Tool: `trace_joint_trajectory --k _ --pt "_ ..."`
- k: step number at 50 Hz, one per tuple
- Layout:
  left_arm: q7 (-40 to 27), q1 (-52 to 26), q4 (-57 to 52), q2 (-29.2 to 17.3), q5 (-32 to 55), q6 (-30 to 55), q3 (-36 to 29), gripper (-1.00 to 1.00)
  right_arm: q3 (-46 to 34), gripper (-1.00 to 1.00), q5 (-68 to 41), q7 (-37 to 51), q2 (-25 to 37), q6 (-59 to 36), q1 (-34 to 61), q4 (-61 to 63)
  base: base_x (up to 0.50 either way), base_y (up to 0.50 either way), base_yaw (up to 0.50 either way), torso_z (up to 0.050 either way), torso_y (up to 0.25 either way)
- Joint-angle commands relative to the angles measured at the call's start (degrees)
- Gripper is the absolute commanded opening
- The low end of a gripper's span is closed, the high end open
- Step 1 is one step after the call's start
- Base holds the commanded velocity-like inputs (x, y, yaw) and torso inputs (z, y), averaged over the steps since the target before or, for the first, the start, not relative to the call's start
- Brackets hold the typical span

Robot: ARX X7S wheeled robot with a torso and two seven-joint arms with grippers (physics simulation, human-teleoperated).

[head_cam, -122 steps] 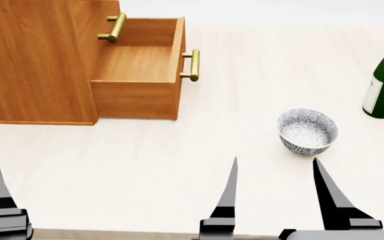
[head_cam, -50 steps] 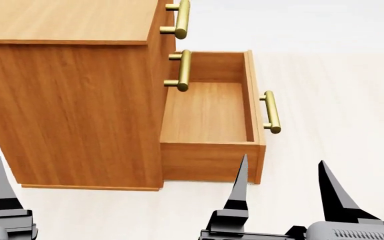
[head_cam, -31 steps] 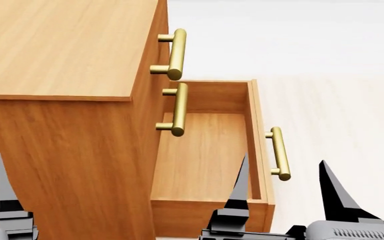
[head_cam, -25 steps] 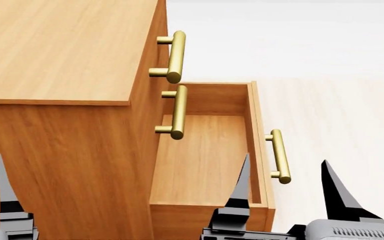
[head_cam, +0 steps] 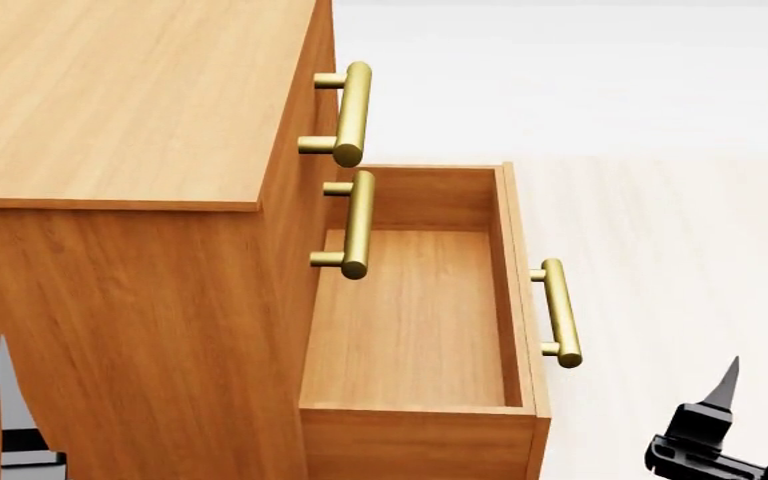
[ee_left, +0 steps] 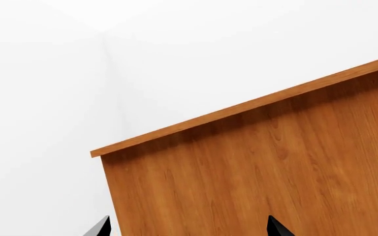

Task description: Close the bottom drawer of the cabinet.

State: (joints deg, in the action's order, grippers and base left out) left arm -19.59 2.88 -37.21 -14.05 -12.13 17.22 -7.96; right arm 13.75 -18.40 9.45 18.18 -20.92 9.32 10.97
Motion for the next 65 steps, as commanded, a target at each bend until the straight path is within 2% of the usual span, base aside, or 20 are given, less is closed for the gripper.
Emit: trace_joint_trajectory --k 1,17,18,33,65 --pt "-0.40 0.43 0.44 -0.31 0.30 -0.46 -0.21 1.00 -0.69 1.00 3.36 -3.90 0.13 8.79 1.44 -18.19 0.00 0.00 0.00 0.000 0.000" --pt "-0.95 0.81 1.13 -0.62 0.79 -1.11 -0.50 1.00 -8.24 1.00 8.58 -6.53 -1.10 12.56 6.99 -31.10 0.00 0.00 0.00 0.000 0.000" --pt "-1.01 0.86 1.19 -0.64 0.75 -1.19 -0.57 1.00 -8.69 1.00 9.07 -6.94 -1.28 14.37 8.21 -34.67 0.00 0.00 0.00 0.000 0.000" --pt "-1.38 0.74 0.90 -0.99 1.21 -0.82 -0.60 1.00 -11.16 1.00 10.07 -10.05 -2.76 21.74 11.88 -49.02 0.00 0.00 0.00 0.000 0.000" --pt "-2.43 0.81 0.63 -1.85 1.30 -0.47 -1.74 1.00 -17.10 1.00 13.06 -11.35 -4.96 18.12 14.46 -46.97 0.00 0.00 0.00 0.000 0.000"
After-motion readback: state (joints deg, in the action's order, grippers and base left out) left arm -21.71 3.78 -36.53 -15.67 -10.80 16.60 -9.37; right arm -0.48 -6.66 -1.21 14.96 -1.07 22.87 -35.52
